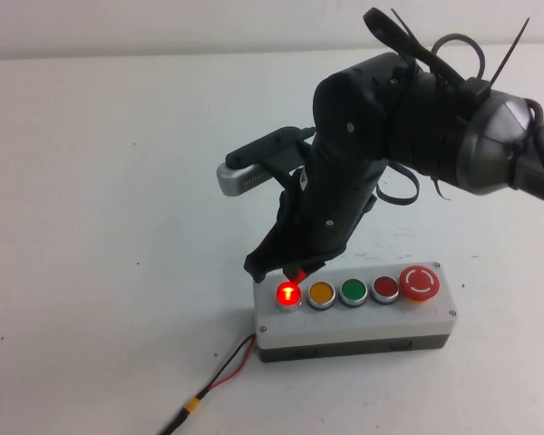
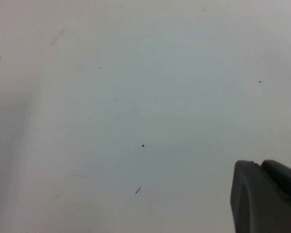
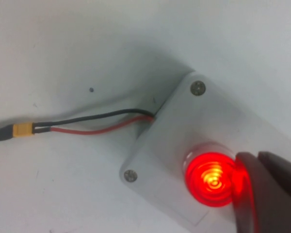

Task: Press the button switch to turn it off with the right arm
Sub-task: Press the button to turn off

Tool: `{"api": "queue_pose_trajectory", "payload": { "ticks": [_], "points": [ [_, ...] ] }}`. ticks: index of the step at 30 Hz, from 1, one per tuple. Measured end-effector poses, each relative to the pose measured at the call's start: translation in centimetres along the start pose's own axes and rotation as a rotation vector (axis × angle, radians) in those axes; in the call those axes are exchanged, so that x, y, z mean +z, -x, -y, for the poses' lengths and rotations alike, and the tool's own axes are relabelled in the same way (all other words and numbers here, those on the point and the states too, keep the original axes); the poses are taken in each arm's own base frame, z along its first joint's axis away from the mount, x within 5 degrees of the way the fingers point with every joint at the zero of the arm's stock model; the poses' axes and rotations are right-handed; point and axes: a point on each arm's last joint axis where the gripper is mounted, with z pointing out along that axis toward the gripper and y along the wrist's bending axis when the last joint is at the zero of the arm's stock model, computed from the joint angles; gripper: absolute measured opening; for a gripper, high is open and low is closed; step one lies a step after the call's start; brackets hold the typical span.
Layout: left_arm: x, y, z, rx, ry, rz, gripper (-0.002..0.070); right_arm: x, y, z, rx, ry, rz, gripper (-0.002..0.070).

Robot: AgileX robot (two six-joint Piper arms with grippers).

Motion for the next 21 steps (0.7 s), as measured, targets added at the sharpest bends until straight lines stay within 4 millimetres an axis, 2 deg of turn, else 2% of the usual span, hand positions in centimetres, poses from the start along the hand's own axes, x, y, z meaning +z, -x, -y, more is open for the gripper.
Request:
{"api": "queue_pose_trajectory", "payload": {
  "ticks": [10,21],
  "points": [
    [0.0,0.0,0.0,0.0,0.0,0.0,-0.0002,0.1,-0.4,-1.4,-0.033,0.006,-0.034,-0.0015],
    [0.0,0.0,0.0,0.0,0.0,0.0,-0.0002,1.0,-0.4,-1.5,-0.038,0.005,-0.075,-0.0015]
  ]
}}
